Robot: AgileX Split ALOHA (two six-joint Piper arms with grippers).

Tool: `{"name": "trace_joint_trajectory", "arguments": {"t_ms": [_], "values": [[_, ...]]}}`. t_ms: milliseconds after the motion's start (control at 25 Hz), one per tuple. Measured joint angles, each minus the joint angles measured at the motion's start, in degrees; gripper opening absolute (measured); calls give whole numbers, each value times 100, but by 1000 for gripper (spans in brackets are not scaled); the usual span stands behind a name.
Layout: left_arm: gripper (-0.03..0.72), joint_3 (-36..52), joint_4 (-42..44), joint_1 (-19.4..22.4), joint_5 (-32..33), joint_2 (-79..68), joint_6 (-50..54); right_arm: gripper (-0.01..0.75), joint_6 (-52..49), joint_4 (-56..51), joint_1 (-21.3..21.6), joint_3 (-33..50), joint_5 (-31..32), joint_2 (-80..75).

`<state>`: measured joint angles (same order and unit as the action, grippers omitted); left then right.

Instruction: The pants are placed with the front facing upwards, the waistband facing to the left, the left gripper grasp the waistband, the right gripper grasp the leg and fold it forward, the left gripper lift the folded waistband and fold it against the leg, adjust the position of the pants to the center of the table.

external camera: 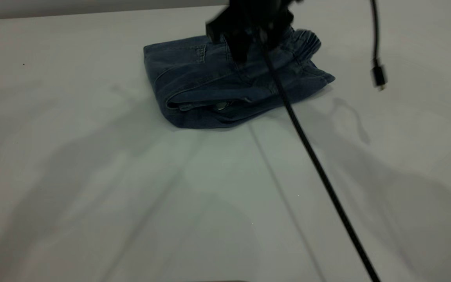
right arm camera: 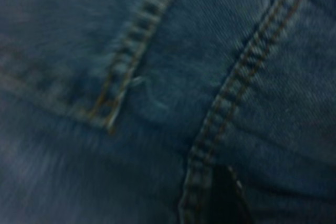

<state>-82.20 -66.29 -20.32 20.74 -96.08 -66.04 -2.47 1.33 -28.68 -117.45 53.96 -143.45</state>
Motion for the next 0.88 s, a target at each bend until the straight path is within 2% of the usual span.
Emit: {"name": "trace_joint_trajectory", "arguments": {"t_ms": [320,520,720,880], "values": [[538,0,16,0,145,4,17,372,-359,-21,11,-76,420,-270],[537,0,16,0,193,4,17,372,-1251,-735,17,-76,961,-276],[537,0,16,0,302,4,17,372,-2204,-1780,21,-92,1170,-347],[537,0,34,0,345,4,17,372,-2257,-2150,21,-92,1214,-372]]}}
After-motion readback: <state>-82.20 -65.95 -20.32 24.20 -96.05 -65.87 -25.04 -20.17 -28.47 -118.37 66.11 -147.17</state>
